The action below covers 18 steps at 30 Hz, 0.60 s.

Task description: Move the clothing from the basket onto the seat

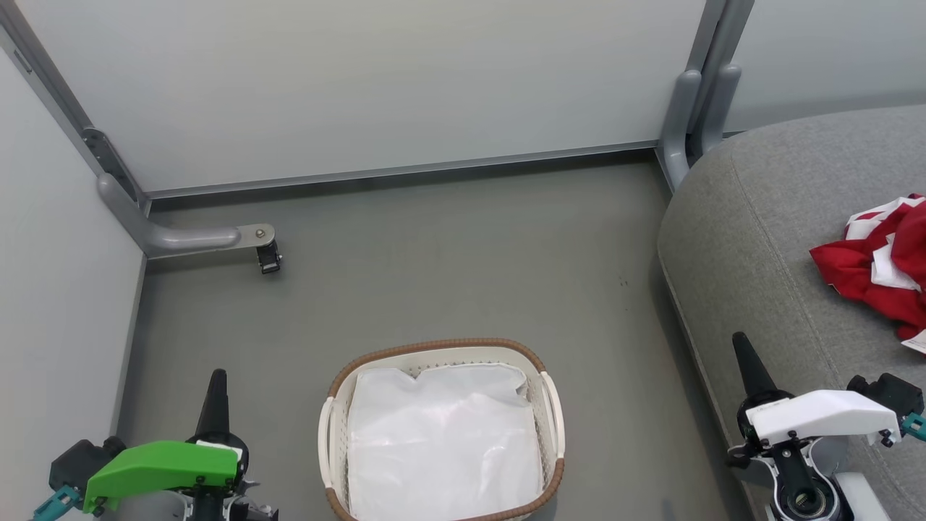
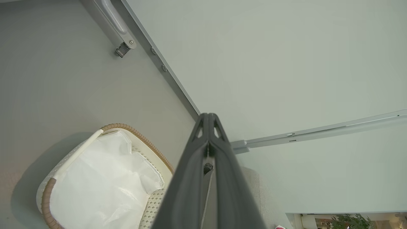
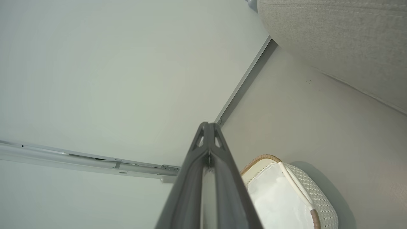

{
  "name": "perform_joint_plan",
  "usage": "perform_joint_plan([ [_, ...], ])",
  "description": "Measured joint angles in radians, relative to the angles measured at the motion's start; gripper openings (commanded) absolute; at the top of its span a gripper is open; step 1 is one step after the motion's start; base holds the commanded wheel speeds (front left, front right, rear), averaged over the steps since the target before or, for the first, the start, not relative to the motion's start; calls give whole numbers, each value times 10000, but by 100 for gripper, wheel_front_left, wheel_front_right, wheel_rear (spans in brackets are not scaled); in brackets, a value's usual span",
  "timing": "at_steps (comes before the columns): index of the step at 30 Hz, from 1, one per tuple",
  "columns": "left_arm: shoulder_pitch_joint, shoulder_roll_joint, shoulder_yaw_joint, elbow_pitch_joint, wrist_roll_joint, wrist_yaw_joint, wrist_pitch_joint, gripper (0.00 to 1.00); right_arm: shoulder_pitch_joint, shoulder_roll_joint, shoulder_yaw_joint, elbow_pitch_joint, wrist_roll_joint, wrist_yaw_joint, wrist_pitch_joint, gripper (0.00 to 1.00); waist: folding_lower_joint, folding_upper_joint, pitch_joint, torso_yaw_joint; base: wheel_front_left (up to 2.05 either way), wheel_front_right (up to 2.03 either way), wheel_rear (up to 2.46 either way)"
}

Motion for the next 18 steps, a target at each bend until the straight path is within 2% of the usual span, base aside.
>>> perform_joint_plan([
  [18, -117, 4, 290, -182, -1526, -151, 433, 0, 47, -10, -253, -272, 1649, 0, 441, 0, 0, 0, -103, 67, 0, 0, 0],
])
